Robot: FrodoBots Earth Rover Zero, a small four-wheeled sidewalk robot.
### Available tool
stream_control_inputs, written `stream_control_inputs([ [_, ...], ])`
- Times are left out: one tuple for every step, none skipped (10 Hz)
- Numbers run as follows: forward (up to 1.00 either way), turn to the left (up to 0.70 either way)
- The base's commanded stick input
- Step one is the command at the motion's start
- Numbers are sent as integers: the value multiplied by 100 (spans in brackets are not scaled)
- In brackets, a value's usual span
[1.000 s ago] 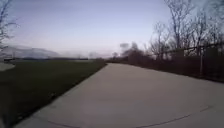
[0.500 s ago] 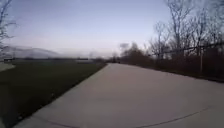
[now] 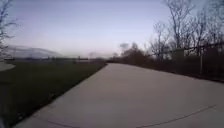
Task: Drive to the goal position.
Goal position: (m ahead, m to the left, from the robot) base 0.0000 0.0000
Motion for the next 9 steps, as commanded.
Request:
stream_control_inputs([
  [0, 0],
  [0, 0],
  [1, 0],
  [5, 0],
  [1, 0],
  [0, 0],
  [0, 0],
  [0, 0],
  [0, 0],
])
